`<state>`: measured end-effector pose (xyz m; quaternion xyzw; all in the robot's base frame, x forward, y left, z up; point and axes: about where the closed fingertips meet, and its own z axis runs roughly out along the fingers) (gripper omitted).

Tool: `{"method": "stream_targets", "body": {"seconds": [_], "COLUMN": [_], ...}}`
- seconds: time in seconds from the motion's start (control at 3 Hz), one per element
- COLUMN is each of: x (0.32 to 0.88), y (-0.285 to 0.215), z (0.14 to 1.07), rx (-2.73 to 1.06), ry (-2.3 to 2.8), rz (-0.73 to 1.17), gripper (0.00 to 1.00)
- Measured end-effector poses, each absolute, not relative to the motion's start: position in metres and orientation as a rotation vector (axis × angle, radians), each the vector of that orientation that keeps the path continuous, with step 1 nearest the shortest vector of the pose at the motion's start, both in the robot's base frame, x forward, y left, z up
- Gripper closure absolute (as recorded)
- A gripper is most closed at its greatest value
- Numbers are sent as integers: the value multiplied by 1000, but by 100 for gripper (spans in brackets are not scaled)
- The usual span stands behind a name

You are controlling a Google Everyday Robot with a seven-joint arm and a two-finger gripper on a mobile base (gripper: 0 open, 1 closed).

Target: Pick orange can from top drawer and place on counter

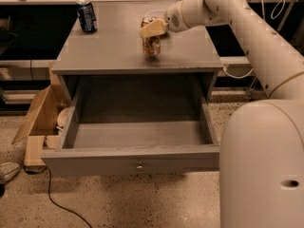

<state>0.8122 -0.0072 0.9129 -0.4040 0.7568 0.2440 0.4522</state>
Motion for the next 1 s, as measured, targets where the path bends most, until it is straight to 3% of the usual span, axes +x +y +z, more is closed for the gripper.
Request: {"method": "stream_targets", "body": {"seconds": [0.33,1.0], "x": [815,815], "y": [-8,-8], "z": [908,908], "rx": [-982,-982], "ry": [1887,1887], "rz": [605,606], "gripper": [50,4]}}
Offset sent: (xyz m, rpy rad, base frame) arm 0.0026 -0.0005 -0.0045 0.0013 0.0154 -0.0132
